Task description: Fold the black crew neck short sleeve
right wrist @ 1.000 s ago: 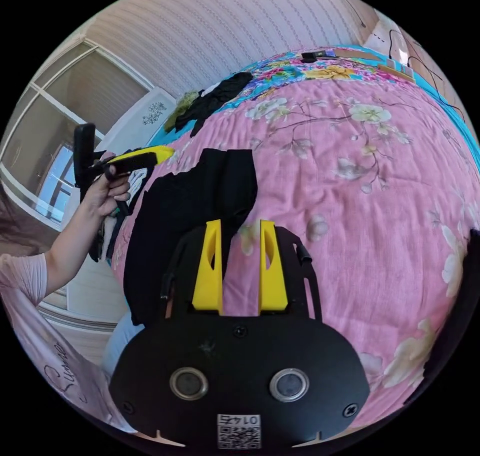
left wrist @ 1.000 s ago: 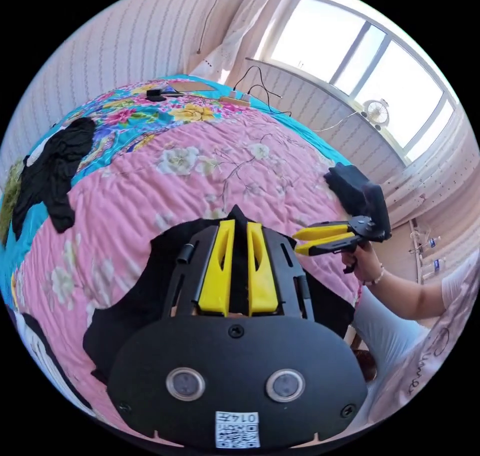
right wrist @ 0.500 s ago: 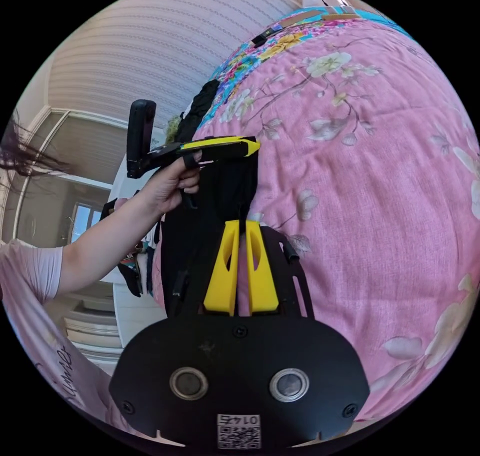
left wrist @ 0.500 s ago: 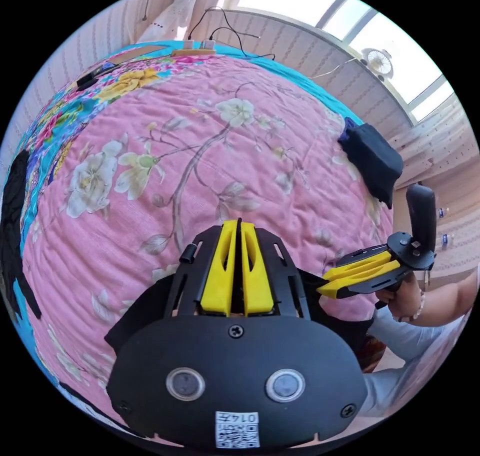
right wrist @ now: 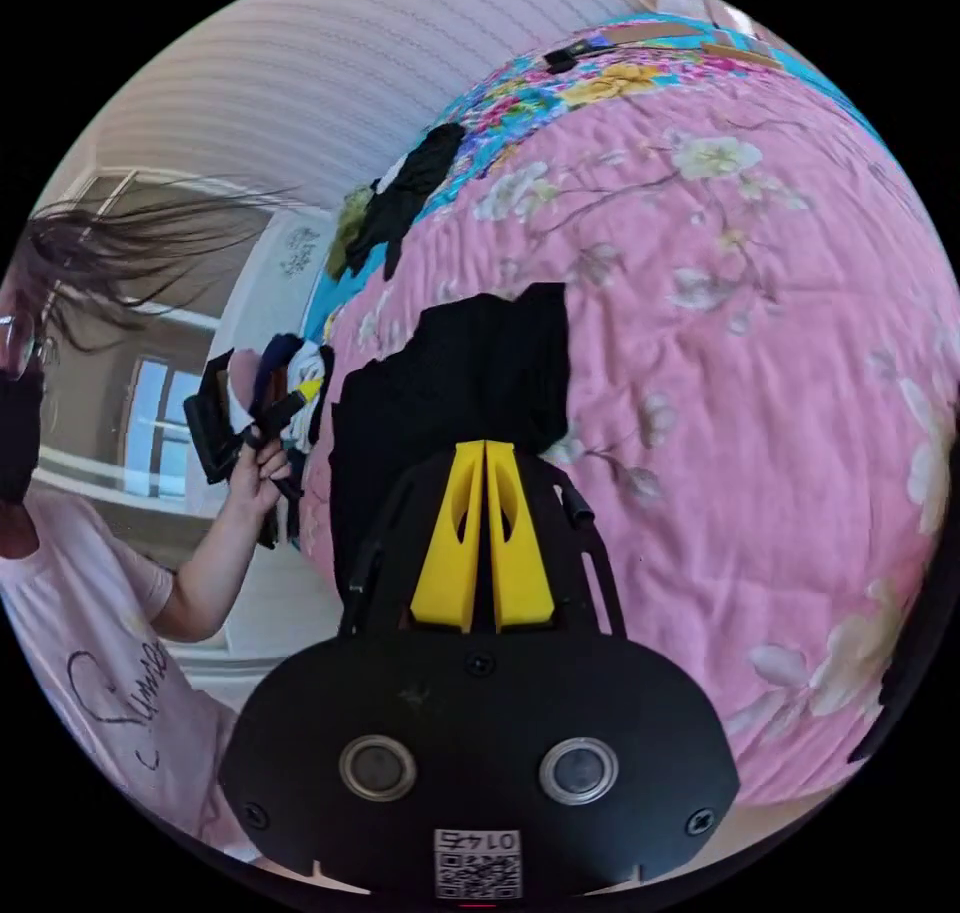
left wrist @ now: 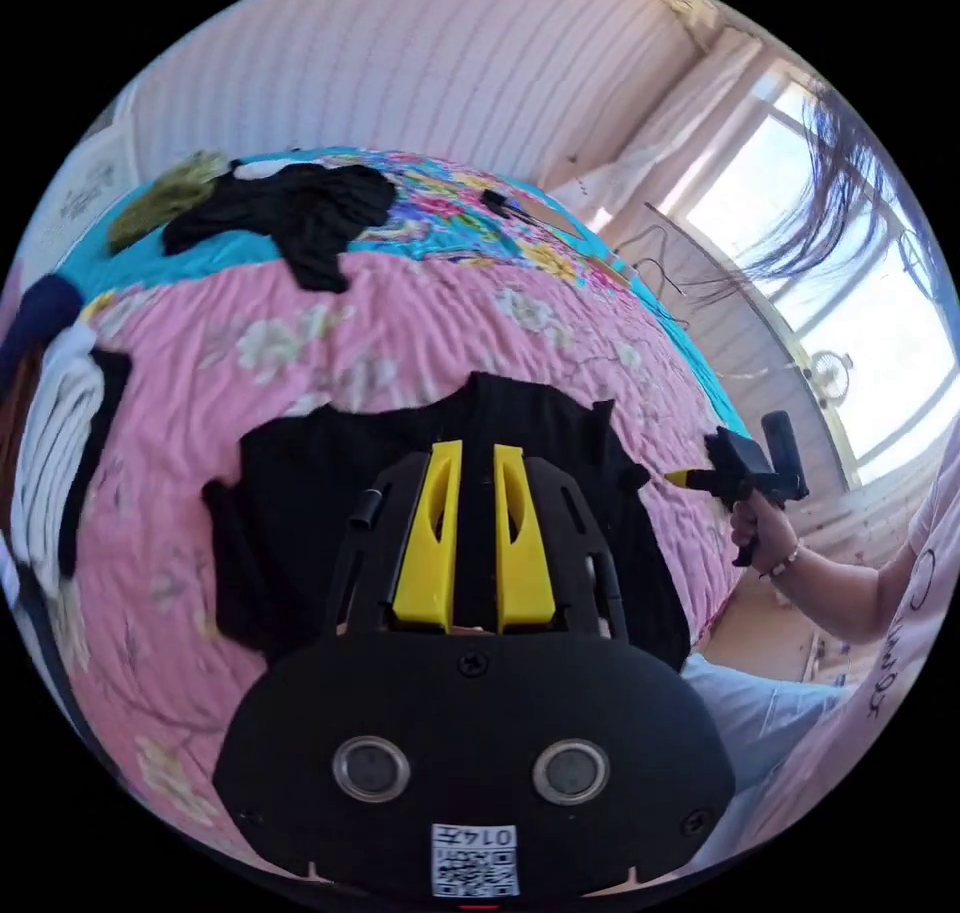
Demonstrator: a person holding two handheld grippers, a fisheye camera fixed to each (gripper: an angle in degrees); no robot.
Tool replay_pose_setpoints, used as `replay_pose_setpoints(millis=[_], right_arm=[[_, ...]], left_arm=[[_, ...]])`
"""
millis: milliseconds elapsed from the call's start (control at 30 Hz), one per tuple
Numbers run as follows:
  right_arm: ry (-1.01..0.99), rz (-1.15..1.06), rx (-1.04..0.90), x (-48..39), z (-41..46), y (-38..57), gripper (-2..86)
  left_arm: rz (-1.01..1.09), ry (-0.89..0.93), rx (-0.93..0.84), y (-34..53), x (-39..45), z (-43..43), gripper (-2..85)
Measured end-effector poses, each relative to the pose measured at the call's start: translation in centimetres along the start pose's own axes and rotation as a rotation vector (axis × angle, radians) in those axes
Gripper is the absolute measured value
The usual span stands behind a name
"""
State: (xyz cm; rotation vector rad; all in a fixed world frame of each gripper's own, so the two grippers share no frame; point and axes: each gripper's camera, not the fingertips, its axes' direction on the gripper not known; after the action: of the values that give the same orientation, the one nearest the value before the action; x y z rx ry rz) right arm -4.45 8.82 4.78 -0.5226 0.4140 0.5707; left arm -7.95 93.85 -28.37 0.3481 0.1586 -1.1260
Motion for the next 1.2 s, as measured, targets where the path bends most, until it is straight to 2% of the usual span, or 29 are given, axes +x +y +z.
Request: replay_pose_setpoints(millis=[33, 133, 233, 333, 467, 533, 667, 767, 900, 1067, 1133, 1200], right_arm=[[-0.008, -0.041, -0.038, -1.5, 0.9, -1.1, -0.2], [-0.008, -0.275, -0.203, -9.9, 6.6, -6.4, -0.2], [-0.067, -0.465, -0.296, -18.5, 12.8, -11.3, 0.0], [-0.086, -0.598, -0.366, -27.1, 18.8, -15.8, 0.6], [0.055, -0.704, -0.421, -37.0, 26.1, -20.9, 4.8], [0.143, -0.721, -0.44, -39.9, 29.2, -22.6, 7.1], [0.317, -0.742, -0.675, -43.2, 36.5, -24.5, 3.5], [0.251, -0.771, -0.623, -46.8, 35.3, -25.5, 1.8], [0.114, -0.778, -0.559, -52.0, 35.0, -26.6, 1.2], [0.226, -0.768, -0.654, -55.0, 39.2, -26.0, 2.3], [0.225, -0.769, -0.612, -56.0, 37.9, -26.4, 3.5], [0.24, -0.754, -0.482, -57.0, 34.4, -27.5, 4.0]], left_arm=[[-0.117, -0.041, 0.006, 2.3, -3.1, -1.6, 5.2], [-0.294, -0.118, 0.051, 6.1, -8.3, -4.9, 1.9], [-0.304, -0.189, 0.086, 6.7, -10.4, -6.2, 2.0], [-0.362, -0.145, 0.088, 6.3, -12.8, -5.9, 6.4], [-0.418, -0.122, 0.071, 5.8, -15.0, -4.8, 7.1], [-0.418, -0.112, 0.055, 5.5, -15.8, -4.3, 4.2], [-0.418, -0.042, 0.084, 5.7, -17.3, -6.0, -0.1], [-0.389, -0.002, 0.117, 5.9, -18.0, -9.2, -0.8], [-0.305, -0.041, 0.157, 6.8, -18.6, -13.6, -0.9], [-0.405, -0.021, 0.059, 7.9, -21.2, -12.3, -0.3], [-0.418, 0.002, 0.08, 8.2, -21.7, -13.3, 0.0], [-0.409, -0.011, 0.077, 8.2, -21.6, -14.2, 0.0]])
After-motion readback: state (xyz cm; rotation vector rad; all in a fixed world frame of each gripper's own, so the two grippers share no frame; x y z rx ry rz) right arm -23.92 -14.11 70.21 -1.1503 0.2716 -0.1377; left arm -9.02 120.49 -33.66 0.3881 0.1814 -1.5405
